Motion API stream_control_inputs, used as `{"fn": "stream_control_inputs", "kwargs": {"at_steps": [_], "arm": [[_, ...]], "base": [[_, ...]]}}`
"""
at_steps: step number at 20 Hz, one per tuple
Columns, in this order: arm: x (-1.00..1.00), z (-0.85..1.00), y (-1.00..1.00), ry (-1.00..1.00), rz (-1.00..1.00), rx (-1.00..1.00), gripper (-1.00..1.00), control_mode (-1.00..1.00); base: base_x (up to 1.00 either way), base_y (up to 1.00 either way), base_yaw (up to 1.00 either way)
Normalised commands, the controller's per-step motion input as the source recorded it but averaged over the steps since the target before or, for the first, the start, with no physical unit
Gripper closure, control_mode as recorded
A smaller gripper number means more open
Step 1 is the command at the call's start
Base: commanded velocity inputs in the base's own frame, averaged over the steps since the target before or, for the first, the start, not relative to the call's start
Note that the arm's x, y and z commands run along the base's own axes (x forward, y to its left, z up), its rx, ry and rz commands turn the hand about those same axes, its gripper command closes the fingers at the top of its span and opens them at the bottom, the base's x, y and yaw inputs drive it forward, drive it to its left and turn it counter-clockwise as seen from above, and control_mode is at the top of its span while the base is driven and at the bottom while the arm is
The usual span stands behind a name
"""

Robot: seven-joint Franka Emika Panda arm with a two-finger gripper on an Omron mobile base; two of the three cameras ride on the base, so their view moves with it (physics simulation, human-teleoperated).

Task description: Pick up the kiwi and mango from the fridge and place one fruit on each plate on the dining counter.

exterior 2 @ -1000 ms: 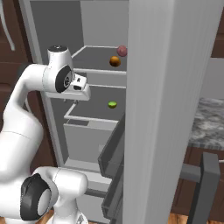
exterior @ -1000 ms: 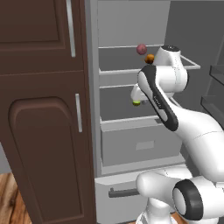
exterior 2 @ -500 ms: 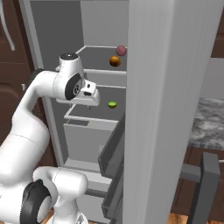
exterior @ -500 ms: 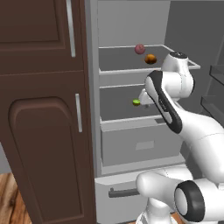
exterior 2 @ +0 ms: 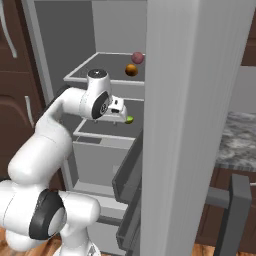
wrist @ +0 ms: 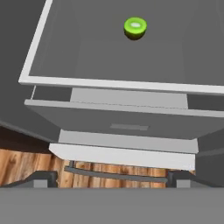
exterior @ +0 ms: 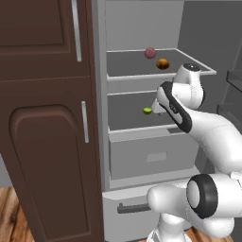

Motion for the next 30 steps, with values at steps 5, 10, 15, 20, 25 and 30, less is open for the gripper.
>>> {"fn": "stream_control_inputs", "kwargs": {"at_steps": [5, 10, 15, 20, 25, 30], "arm": [[0.38, -0.31, -0.17, -0.02, 0.00, 0.00, -1.00, -1.00], [0.36, -0.23, -0.05, 0.00, 0.00, 0.00, -1.00, -1.00], [0.48, -0.31, -0.02, 0.00, 0.00, 0.00, -1.00, -1.00], [0.38, -0.26, 0.00, 0.00, 0.00, 0.00, -1.00, -1.00], [0.40, -0.06, 0.00, 0.00, 0.00, 0.00, -1.00, -1.00], [0.44, -0.15, 0.00, 0.00, 0.00, 0.00, -1.00, -1.00]], "base": [[0.00, 0.00, 0.00], [0.00, 0.00, 0.00], [0.00, 0.00, 0.00], [0.00, 0.00, 0.00], [0.00, 0.00, 0.00], [0.00, 0.00, 0.00]]}}
